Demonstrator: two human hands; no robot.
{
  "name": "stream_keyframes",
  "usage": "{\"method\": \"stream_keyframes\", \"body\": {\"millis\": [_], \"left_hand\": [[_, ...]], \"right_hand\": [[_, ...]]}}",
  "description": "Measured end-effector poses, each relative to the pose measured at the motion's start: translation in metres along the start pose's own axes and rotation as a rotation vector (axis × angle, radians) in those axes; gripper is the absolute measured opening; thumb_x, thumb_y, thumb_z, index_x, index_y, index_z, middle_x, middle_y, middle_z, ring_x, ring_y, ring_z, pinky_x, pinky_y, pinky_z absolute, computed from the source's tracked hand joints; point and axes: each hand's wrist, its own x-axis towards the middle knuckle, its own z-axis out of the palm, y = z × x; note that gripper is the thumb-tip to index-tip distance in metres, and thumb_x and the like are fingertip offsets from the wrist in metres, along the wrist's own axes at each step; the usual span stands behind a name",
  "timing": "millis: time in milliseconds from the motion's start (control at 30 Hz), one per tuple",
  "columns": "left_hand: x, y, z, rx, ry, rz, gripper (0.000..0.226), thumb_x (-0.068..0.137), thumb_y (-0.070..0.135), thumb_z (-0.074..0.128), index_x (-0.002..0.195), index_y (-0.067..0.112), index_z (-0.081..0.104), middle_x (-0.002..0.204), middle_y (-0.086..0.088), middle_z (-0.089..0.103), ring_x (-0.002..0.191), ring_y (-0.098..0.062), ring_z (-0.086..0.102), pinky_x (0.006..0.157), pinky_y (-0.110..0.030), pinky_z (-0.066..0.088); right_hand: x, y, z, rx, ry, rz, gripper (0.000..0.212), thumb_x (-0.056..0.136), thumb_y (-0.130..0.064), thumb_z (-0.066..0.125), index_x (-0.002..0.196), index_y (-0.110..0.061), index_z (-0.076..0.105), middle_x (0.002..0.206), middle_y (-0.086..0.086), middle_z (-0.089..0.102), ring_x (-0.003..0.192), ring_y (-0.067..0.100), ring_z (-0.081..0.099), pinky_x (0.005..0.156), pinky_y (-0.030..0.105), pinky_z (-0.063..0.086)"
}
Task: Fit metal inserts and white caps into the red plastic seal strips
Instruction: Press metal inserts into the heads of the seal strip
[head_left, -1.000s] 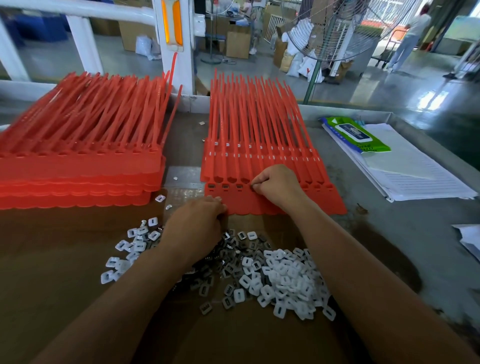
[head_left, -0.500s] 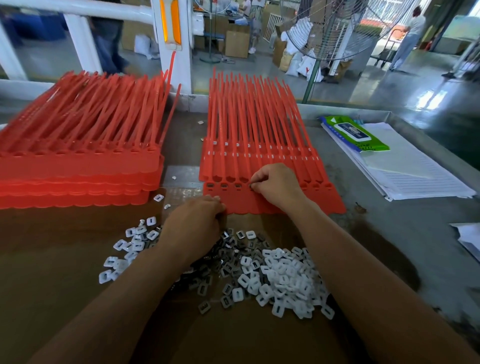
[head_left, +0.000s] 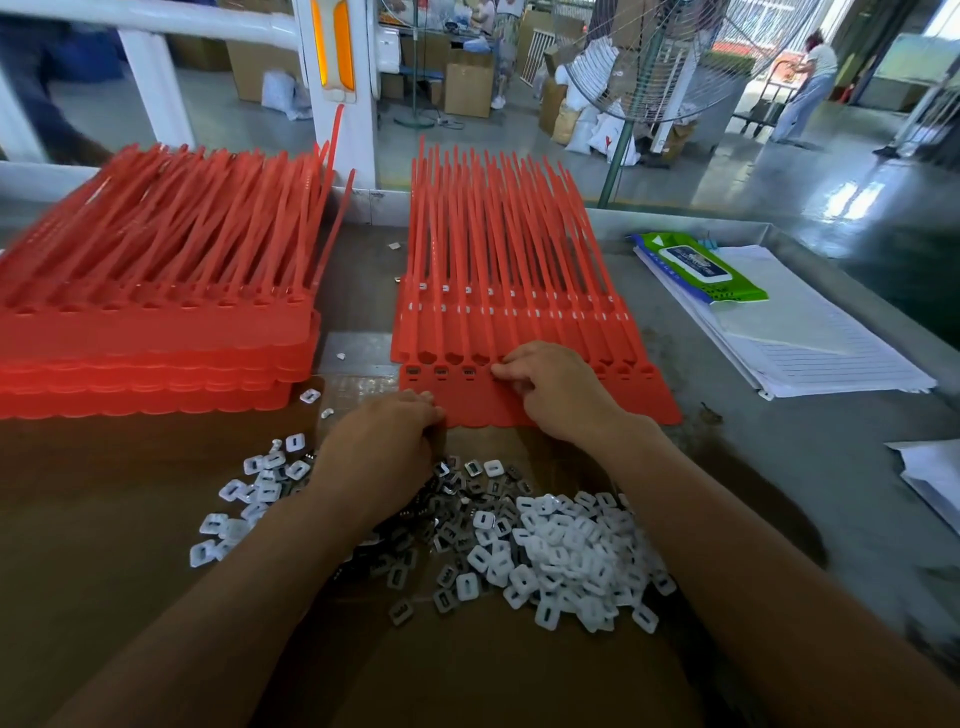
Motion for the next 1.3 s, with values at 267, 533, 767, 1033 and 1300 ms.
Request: {"method": "stream_keyframes", "body": {"millis": [267,533,767,1033,1300], "left_hand": [[0.001,0.0,0.0,-0.009,-0.006,0.004,0.039,0.087,0.009,0.042,0.122,0.018,0.056,0.135,0.002,0.048,0.123,-0.014,0.044,0.1,-0.027,0.033],[0.0,-0.001,0.001,-0.018,-0.001,0.004,0.038,0.087,0.009,0.041,0.12,0.017,0.057,0.132,0.001,0.052,0.119,-0.015,0.047,0.099,-0.027,0.034],[0.002,-0.003,0.003,-0.022,-0.015,-0.048,0.045,0.085,0.007,0.041,0.126,0.021,0.051,0.139,0.007,0.043,0.127,-0.012,0.038,0.104,-0.029,0.029],[0.002,-0.003,0.004,-0.011,-0.022,-0.051,0.045,0.085,0.007,0.04,0.127,0.02,0.05,0.14,0.007,0.041,0.129,-0.012,0.036,0.105,-0.028,0.027],[0.002,-0.003,0.004,-0.005,-0.026,-0.052,0.045,0.085,0.007,0.04,0.128,0.021,0.049,0.14,0.007,0.041,0.129,-0.011,0.036,0.105,-0.028,0.028]], "right_hand": [[-0.006,-0.001,0.0,0.001,-0.038,-0.01,0.045,0.09,-0.001,0.041,0.133,-0.014,0.048,0.136,0.002,0.043,0.126,0.019,0.034,0.104,0.026,0.024],[-0.013,-0.007,-0.009,0.087,-0.016,0.021,0.043,0.092,-0.005,0.044,0.134,-0.015,0.046,0.136,0.0,0.043,0.126,0.016,0.037,0.105,0.028,0.025],[-0.042,-0.02,-0.025,0.176,-0.262,-0.072,0.008,0.081,-0.018,0.068,0.088,-0.019,0.07,0.074,-0.023,0.056,0.072,-0.008,0.052,0.075,0.011,0.045],[-0.049,-0.028,-0.022,0.118,-0.267,-0.022,0.009,0.078,-0.024,0.072,0.085,-0.019,0.07,0.066,-0.021,0.053,0.067,-0.005,0.052,0.064,0.012,0.042],[-0.05,-0.022,-0.022,0.16,-0.247,-0.027,0.009,0.085,-0.019,0.063,0.089,-0.016,0.071,0.08,-0.015,0.063,0.075,0.001,0.057,0.065,0.009,0.042]]}}
